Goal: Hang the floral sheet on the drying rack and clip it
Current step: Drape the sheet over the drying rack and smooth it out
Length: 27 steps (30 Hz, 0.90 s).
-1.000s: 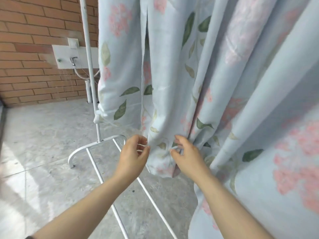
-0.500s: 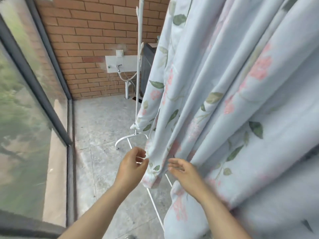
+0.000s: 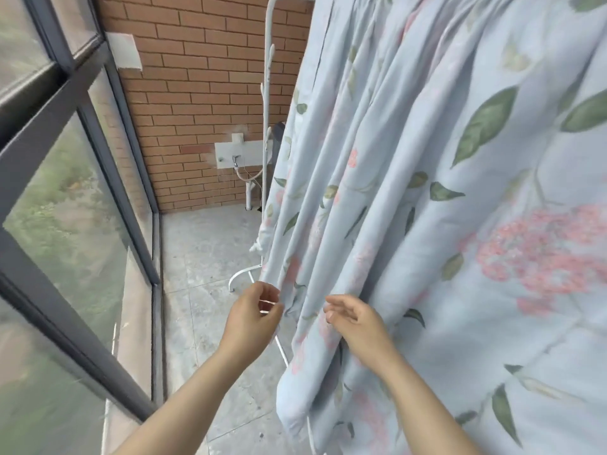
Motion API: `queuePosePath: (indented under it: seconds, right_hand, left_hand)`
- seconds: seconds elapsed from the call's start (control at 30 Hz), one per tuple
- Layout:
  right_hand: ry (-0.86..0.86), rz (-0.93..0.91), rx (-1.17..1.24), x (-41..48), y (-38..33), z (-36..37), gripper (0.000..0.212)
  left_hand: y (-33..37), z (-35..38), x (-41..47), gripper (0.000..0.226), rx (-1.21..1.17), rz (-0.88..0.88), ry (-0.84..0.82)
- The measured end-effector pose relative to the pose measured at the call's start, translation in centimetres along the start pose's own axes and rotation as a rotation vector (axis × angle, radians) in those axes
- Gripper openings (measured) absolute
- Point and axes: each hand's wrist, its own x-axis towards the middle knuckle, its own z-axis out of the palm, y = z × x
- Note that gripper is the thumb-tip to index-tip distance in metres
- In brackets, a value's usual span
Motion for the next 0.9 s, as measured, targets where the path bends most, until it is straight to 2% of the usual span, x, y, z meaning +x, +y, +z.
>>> queuePosePath:
  seconds: [0.2,0.5,0.8,0.9]
  right_hand:
    - [0.197,0.071,0.052,-7.2,1.8,-2.6,0.021]
    - [0.385,0.125,0.104,-16.1,4.3,-6.2,0.021]
    - [0.428,0.101,0.132,-25.9,7.7,-11.6,0.022]
    - [0.386,0.107,0.105,-30.0,9.3,-13.7,0.021]
  left_hand:
    - [0.9,2.9,-4.1,0.009,0.008,0.028,-0.192]
    - [2.8,6.2,-11.5,0.007,0.012,0.072,-0.352]
    - [5.9,12.0,-20.5,0.007,0.064,0.105,-0.400]
    - [6.2,14.0,-24.7,0.006,0.069,0.087,-0.387]
